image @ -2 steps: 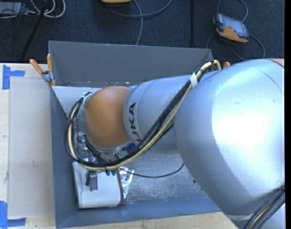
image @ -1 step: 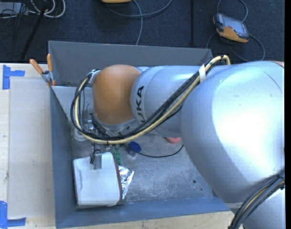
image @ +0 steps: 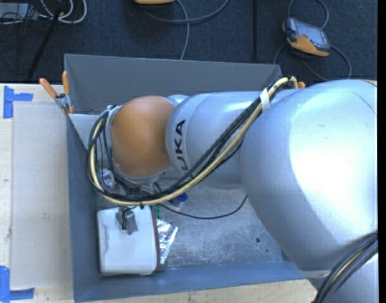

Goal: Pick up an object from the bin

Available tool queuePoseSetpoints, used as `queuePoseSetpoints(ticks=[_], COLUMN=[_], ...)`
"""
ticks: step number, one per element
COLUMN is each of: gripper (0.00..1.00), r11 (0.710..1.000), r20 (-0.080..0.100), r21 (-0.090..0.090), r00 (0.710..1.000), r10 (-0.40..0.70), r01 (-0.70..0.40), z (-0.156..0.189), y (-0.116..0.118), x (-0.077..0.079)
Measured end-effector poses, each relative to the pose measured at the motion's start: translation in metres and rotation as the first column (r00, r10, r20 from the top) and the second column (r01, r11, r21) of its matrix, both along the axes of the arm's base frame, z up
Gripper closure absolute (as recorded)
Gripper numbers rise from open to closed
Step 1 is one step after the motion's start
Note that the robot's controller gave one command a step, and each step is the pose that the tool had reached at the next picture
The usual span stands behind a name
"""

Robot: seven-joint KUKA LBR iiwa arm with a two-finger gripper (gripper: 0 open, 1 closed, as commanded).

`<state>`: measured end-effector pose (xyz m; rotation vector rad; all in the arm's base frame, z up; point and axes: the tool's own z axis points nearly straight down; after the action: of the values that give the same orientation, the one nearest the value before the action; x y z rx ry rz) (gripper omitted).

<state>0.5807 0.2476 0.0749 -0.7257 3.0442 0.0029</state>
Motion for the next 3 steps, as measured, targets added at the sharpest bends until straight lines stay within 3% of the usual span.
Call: queuePoseSetpoints(ticks=[1, 2, 3], gripper=[0.00, 0.00, 0.00], r11=[0.939, 0.949, 0.866], r20=[-0.006, -0.003, -0.014], r21=[-0.005, -0.005, -0.004], r00=[0.939, 0.949, 0.866], r10=[0.345, 0.316, 0.501], r01=[-0.345, -0.316, -0.501], z=[-0.003, 0.106, -0.003], y=[-0.037, -0.059, -0.040], x=[0.043, 0.020, 0.001])
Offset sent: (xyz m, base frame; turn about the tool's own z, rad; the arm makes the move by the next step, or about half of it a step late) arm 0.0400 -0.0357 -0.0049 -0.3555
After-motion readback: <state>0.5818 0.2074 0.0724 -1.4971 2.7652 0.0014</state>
